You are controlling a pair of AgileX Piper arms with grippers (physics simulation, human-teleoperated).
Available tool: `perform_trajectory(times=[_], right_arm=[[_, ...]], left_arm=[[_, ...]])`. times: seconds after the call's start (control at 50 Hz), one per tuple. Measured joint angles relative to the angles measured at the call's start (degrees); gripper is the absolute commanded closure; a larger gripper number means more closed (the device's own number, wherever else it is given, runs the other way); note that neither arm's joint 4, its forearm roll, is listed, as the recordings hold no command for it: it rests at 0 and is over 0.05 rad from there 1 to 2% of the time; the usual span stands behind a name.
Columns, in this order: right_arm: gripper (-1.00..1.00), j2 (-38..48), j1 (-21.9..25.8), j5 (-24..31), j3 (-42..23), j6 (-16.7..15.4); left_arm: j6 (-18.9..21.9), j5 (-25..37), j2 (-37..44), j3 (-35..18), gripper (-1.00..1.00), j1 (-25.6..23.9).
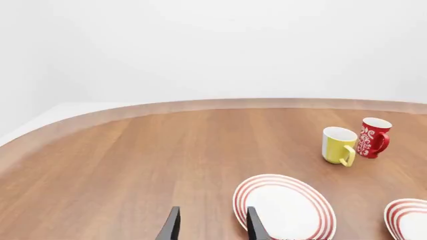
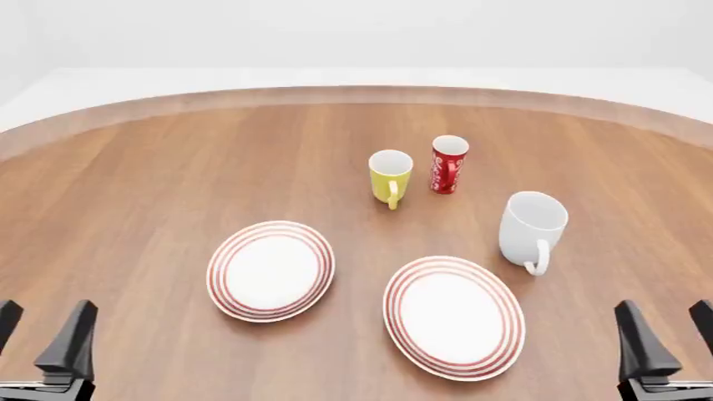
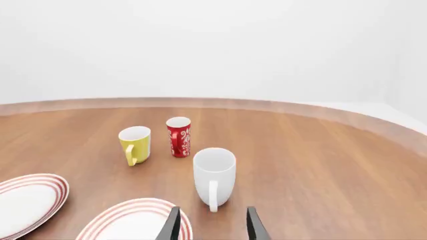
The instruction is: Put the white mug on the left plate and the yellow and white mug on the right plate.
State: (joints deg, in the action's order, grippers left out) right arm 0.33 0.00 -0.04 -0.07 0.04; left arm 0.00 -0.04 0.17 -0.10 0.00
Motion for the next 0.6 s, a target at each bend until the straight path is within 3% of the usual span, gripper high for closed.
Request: perform_trajectory(times=[0.32, 0.6], right_arm=[[-1.0, 1.9, 0.5, -0.8, -0.2, -0.9], [-1.0, 9.8, 2.1, -6.6, -1.4, -3.1]], left_arm=[[0.0, -0.1, 0.2, -0.1, -1.0, 0.0], [0.0, -0.1, 0.2, -0.1, -1.0, 0.0]])
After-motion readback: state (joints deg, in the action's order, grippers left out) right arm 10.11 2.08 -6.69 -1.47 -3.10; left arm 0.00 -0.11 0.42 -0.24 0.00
